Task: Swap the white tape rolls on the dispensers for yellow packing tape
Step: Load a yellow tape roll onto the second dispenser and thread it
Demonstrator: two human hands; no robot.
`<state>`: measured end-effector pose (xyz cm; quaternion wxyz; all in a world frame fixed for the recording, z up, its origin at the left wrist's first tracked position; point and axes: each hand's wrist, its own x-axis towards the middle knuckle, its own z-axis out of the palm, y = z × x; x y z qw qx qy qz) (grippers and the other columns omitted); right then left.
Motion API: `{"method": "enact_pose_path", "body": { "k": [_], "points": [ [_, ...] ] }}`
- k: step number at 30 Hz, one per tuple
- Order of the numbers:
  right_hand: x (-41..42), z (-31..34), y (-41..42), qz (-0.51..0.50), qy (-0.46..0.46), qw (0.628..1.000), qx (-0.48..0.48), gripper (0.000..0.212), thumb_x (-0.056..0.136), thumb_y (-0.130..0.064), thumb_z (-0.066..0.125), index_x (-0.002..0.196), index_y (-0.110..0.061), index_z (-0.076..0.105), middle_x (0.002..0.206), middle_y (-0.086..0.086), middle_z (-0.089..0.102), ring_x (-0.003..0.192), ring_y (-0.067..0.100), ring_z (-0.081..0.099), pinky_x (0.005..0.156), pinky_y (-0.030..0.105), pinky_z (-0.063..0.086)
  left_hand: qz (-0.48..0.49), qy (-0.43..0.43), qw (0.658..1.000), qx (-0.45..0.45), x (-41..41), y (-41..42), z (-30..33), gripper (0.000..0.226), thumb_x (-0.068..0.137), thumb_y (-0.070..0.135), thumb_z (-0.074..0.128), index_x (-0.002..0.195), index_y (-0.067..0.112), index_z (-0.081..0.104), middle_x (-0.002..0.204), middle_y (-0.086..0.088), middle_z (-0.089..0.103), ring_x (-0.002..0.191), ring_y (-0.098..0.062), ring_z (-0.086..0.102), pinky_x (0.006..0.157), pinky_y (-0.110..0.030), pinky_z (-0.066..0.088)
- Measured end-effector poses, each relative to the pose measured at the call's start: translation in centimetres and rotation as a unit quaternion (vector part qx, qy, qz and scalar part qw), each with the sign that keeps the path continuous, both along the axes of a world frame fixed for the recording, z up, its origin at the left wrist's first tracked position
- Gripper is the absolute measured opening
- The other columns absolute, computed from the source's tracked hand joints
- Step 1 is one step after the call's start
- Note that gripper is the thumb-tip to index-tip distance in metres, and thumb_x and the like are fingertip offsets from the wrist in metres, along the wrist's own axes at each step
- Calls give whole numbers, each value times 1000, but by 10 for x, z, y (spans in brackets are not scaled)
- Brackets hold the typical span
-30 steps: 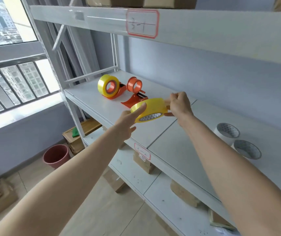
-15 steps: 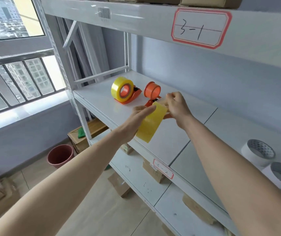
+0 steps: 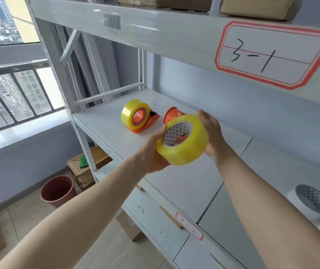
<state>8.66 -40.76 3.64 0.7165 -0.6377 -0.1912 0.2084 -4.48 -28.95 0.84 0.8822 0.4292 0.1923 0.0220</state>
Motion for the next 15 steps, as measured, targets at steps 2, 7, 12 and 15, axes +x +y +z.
{"method": "enact_pose_path", "body": {
  "k": [2,7,12,15],
  "points": [
    [7,-1,2,-3,27,1000,-14,25,105,-29,44,86,-19,55,90,6,67,77,19,63,84,39,53,-4,-26,999,34,5,10,8,34,102,43,48,106,18,71,96,-5,79,87,-21,74,91,-41,53],
    [20,-7,22,-45,154,987,-24,77,85,-79,43,120,-12,56,95,10,76,89,27,64,75,36,46,8,-41,971,237,17,54,8,41,85,32,77,113,12,56,81,1,64,66,-12,66,60,-25,53],
    [-2,-6,57,-77,95,976,-179,71,70,-77,66,106,-17,74,97,9,78,89,25,75,82,40,60,35,-71,932,354,20,79,5,40,77,21,86,105,26,56,95,4,67,85,-11,69,73,-27,57],
    [-11,-4,73,-183,98,968,-139,52,72,-53,79,101,-9,74,93,12,77,83,28,75,74,44,63,2,-107,897,429,18,90,8,49,74,21,88,109,26,54,92,12,63,74,8,66,62,-14,53]
  ]
}}
